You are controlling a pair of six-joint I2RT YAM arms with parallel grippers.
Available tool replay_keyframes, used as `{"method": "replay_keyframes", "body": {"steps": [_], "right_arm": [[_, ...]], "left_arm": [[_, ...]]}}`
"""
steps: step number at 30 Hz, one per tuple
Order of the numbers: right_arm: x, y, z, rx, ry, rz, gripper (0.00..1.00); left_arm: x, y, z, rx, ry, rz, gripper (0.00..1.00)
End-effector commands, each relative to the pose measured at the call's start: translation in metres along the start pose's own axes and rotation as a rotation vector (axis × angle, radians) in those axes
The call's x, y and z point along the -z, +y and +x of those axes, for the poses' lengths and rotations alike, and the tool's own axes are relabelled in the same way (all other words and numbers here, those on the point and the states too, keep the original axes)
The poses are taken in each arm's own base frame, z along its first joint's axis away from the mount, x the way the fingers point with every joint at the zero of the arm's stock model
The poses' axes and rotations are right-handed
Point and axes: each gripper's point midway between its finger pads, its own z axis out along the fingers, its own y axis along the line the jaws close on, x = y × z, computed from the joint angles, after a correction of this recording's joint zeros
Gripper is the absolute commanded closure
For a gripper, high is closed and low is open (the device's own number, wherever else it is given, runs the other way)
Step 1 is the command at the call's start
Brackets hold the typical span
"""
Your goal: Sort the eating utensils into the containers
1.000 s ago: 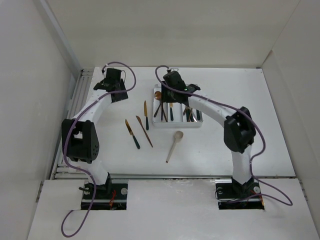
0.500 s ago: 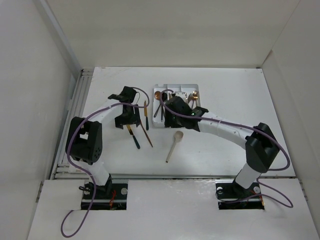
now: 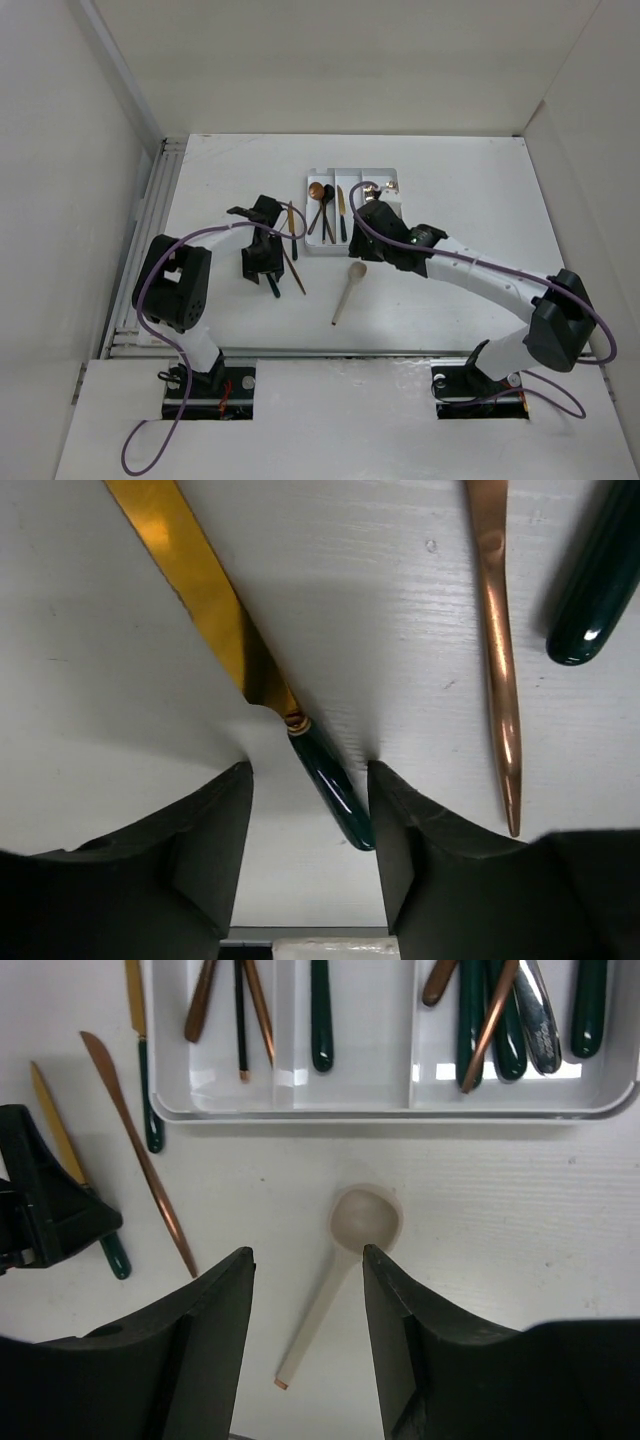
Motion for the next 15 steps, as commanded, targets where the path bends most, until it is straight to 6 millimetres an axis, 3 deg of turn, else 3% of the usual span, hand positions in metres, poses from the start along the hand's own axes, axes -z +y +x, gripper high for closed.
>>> {"method": "replay_keyframes", "body": {"steps": [1, 4, 8, 12, 14, 15], "right_arm": [[0.005, -0.011, -0.002, -0.032, -0.02, 0.042, 0.47], [0.01, -0.016, -0.004, -0.033, -0.035, 0.055, 0.47], [0.012, -0.023, -0.007, -0.029, -0.052, 0.083, 0.48], [0.014, -0.024, -0.01, -0.032, -0.066, 0.085, 0.49], [0.016, -0.023, -0.015, -0.036, -0.08, 0.086, 0.49], [0.015, -0.022, -0.014, -0.032, -0.074, 0.092, 0.49]], "left_arm": [[-0.007, -0.011, 0.009, 0.001, 0.02, 0.059, 0.55], [-0.014, -0.009, 0.013, 0.001, 0.039, 0.049, 0.73], [-0.019, 0.009, 0.008, 0.063, 0.048, 0.023, 1.0], [-0.021, 0.019, 0.007, 0.092, 0.051, 0.006, 1.0], [-0.017, 0.016, -0.001, 0.092, 0.033, 0.014, 1.0], [-0.006, 0.009, -0.019, 0.082, -0.017, 0.038, 1.0]]}}
